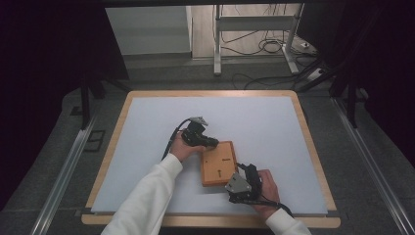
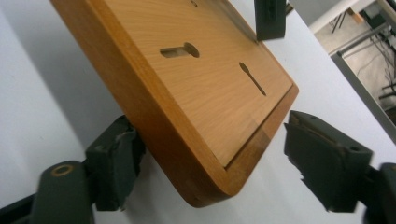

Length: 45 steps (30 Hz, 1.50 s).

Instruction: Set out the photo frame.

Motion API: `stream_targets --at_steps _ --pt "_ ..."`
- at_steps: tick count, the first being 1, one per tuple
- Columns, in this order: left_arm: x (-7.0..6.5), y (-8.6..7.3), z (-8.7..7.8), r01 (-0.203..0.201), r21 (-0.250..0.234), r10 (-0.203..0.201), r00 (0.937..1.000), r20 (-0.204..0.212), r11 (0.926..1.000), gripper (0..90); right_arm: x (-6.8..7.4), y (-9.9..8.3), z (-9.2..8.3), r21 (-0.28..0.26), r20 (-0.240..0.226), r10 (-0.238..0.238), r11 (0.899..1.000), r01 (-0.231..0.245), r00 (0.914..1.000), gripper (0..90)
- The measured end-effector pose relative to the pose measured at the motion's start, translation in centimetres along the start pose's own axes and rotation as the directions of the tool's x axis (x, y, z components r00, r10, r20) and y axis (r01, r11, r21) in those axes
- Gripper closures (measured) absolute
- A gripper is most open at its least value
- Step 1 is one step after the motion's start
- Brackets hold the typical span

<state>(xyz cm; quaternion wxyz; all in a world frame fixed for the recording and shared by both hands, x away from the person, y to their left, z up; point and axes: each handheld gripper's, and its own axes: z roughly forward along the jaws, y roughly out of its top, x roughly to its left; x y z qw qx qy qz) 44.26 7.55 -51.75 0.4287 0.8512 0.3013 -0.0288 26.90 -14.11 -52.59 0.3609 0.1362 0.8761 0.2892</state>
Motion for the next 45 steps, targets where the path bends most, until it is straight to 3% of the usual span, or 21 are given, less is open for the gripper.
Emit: stream_targets --at_steps 4,9,13,18,28,35,37,39,45 --pt "-0.1 0.1 0.1 -0.004 0.004 0.004 0.9999 -0.014 1.0 85.1 0.0 0.3 0.1 -0.002 0.002 -0.036 0.999 0.036 0.9994 27.3" --pt "-0.2 0.1 0.1 -0.017 0.006 0.017 0.9996 -0.021 0.9998 85.1 -0.2 0.6 0.2 -0.012 0.032 -0.043 0.999 0.044 0.9985 32.2" --pt "0.0 0.1 0.0 0.005 -0.004 -0.005 0.9999 -0.011 1.0 85.1 -0.9 1.5 -0.1 -0.037 0.043 -0.057 0.998 0.059 0.9974 40.0" --pt "0.1 0.0 0.0 0.02 -0.013 -0.02 0.9998 0.004 0.9997 84.8 -1.8 1.8 -0.5 -0.042 0.021 -0.023 0.999 0.024 0.9995 42.2" --pt "-0.1 0.0 -0.2 0.004 -0.008 -0.004 0.9999 0.01 1.0 83.7 -2.4 1.9 -1.0 -0.052 0.029 -0.02 0.998 0.022 0.9994 47.1" --pt "-0.9 0.0 -0.3 -0.012 -0.002 0.012 0.9993 0.035 0.9999 82.3 -3.0 2.3 -1.8 -0.086 -0.003 0.01 0.996 -0.01 0.9999 53.0" --pt "-1.6 -0.1 -0.3 -0.033 0.009 0.033 0.9978 0.057 0.9994 81.7 -2.9 2.6 -2.0 -0.082 -0.005 0.006 0.997 -0.007 1.0 59.7" --pt "-1.8 -0.1 -0.3 -0.038 0.01 0.038 0.9983 0.043 0.9992 80.9 -3.0 2.6 -2.0 -0.093 -0.017 0.023 0.995 -0.024 0.9996 59.5" --pt "-1.7 -0.3 -0.5 -0.034 0.005 0.034 0.9978 0.058 0.9994 80.2 -3.6 2.8 -2.4 -0.093 -0.054 0.035 0.995 -0.04 0.9979 60.3"
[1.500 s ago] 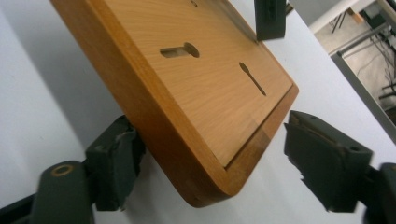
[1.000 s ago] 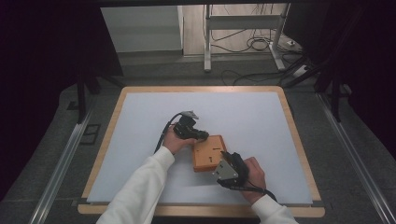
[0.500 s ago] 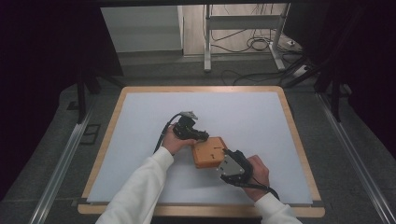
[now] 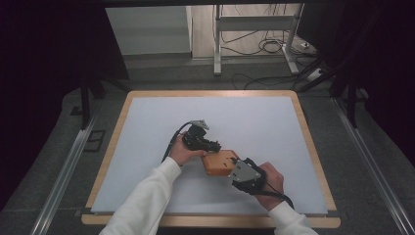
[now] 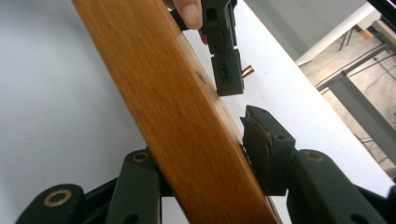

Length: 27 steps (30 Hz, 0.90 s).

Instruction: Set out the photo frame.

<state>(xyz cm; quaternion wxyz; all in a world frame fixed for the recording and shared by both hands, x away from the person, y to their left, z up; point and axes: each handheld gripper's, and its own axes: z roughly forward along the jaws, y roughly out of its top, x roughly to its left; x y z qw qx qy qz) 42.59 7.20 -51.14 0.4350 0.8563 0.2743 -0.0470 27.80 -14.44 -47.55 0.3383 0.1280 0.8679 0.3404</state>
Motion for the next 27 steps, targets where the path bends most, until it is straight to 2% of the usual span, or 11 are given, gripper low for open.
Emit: stream_targets --at_steps 4,6,7,9,11,15,16,17,20,24,27 --pt "-0.2 -0.1 -0.3 -0.03 0.0 0.03 0.9994 -0.016 0.9995 77.6 -0.3 0.4 -0.1 0.006 -0.02 -0.005 1.0 0.005 0.9998 61.9" --pt "-0.4 -0.1 -1.0 -0.038 -0.036 0.036 0.9976 -0.059 0.9987 75.0 -0.5 0.6 -0.1 0.007 -0.023 -0.002 1.0 0.002 0.9997 63.0" --pt "-0.4 -0.1 -1.5 -0.038 -0.049 0.034 0.9961 -0.081 0.9981 71.9 -0.6 0.6 -0.1 0.006 -0.024 0.003 1.0 -0.003 0.9997 63.4" --pt "-0.1 -0.2 -2.7 -0.012 -0.1 0.001 0.9942 -0.108 0.9949 63.3 -0.9 0.6 -0.2 0.005 -0.027 0.02 1.0 -0.02 0.9994 64.3" --pt "0.1 -0.4 -4.1 -0.009 -0.127 -0.01 0.9896 -0.144 0.9918 60.9 -1.3 0.5 -0.3 0.004 -0.032 0.03 1.0 -0.029 0.9991 64.8" --pt "0.3 -1.4 -6.2 -0.023 -0.123 -0.004 0.9771 -0.213 0.9922 55.8 -1.7 0.6 -0.3 0.01 -0.041 0.036 0.999 -0.035 0.9985 65.6" --pt "0.3 -1.4 -6.2 -0.023 -0.123 -0.004 0.9771 -0.213 0.9922 54.7 -1.7 0.7 -0.2 0.008 -0.042 0.035 0.999 -0.034 0.9985 65.8" --pt "0.2 -2.1 -6.9 -0.026 -0.117 -0.003 0.971 -0.239 0.9928 53.9 -1.8 0.8 -0.2 0.011 -0.044 0.03 1.0 -0.029 0.9986 65.9" --pt "0.1 -3.3 -7.5 -0.03 -0.107 0.0 0.9628 -0.27 0.9938 50.7 -2.0 1.0 -0.1 0.019 -0.051 0.028 0.999 -0.027 0.9983 66.1" --pt "-0.3 -4.3 -7.9 -0.041 -0.097 0.012 0.9574 -0.289 0.9945 47.1 -2.2 1.3 0.0 0.03 -0.057 0.027 0.999 -0.026 0.998 66.3" --pt "-0.5 -4.9 -8.1 -0.043 -0.102 0.011 0.9569 -0.29 0.9939 44.5 -2.3 1.4 0.0 0.038 -0.065 0.029 0.999 -0.026 0.9975 66.3"
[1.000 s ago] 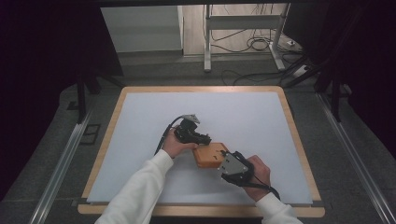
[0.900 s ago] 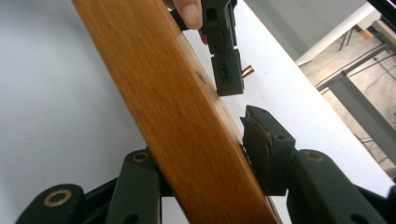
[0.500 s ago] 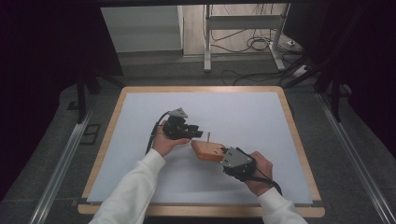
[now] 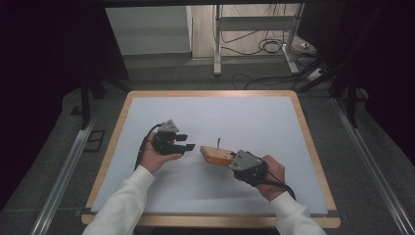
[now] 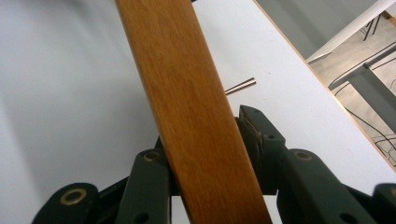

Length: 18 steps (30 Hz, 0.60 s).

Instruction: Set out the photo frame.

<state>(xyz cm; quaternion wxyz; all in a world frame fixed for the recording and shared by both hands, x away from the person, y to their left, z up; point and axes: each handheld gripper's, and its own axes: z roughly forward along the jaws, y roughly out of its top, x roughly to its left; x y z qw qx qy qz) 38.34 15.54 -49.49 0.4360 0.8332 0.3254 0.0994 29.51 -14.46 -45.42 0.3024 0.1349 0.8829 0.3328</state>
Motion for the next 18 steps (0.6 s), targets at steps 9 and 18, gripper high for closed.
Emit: stream_targets --at_steps 9,18 --pt "-1.1 -1.9 -0.3 -0.017 0.027 0.018 0.9988 -0.047 0.9995 38.8 -0.4 0.3 0.1 0.012 -0.021 -0.008 1.0 0.008 0.9998 66.3" --pt "-0.3 -3.4 -0.9 0.022 0.041 -0.019 0.9967 -0.079 0.9989 38.0 -1.2 0.9 -0.3 0.007 -0.04 -0.016 1.0 0.017 0.9991 71.8"
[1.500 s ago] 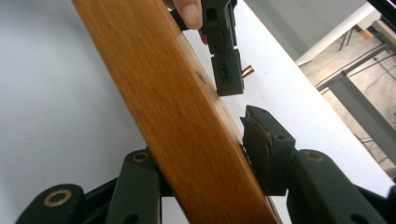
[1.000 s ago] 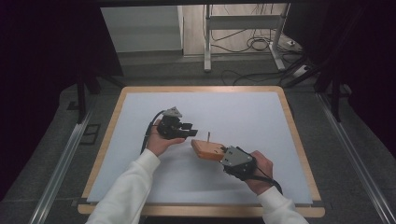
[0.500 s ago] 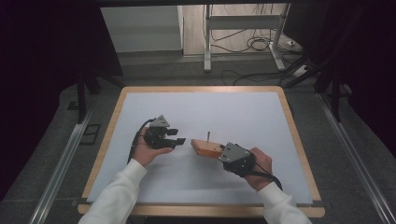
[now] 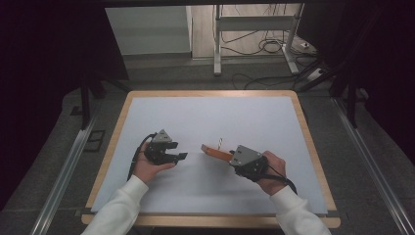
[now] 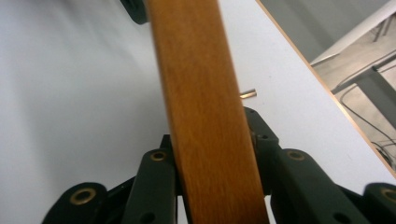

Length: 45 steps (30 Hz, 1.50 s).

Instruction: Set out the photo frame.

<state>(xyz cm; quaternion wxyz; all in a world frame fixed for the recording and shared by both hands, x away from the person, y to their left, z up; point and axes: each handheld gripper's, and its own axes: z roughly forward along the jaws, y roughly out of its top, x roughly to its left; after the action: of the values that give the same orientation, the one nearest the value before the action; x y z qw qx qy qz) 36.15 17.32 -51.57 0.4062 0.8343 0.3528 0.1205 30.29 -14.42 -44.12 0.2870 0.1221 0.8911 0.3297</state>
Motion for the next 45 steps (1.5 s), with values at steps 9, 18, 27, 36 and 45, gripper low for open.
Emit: stream_targets --at_steps 9,18,27,36,45 --pt "0.1 -0.2 -0.2 -0.001 0.003 0.001 1.0 0.002 1.0 37.9 0.1 1.7 -0.6 -0.025 -0.096 -0.035 0.999 0.032 0.9948 74.7" --pt "0.1 -0.2 -0.5 0.0 0.004 0.0 1.0 0.001 1.0 37.6 0.1 3.1 -0.2 -0.053 -0.142 -0.024 0.998 0.016 0.9896 67.9" --pt "0.1 -0.4 -0.5 0.003 0.011 -0.003 1.0 0.007 0.9999 37.2 -1.7 3.2 0.0 -0.057 -0.067 0.037 0.998 -0.041 0.9971 58.3" --pt "-0.1 -0.3 -0.5 -0.003 0.012 0.003 0.9999 0.014 0.9999 36.9 -2.6 3.0 0.7 -0.058 -0.063 0.068 0.996 -0.072 0.9957 55.6" --pt "-0.3 -0.8 -0.8 -0.002 0.01 0.002 0.9998 0.019 1.0 36.7 -3.4 3.0 1.3 -0.043 -0.065 0.085 0.995 -0.087 0.9943 53.1"
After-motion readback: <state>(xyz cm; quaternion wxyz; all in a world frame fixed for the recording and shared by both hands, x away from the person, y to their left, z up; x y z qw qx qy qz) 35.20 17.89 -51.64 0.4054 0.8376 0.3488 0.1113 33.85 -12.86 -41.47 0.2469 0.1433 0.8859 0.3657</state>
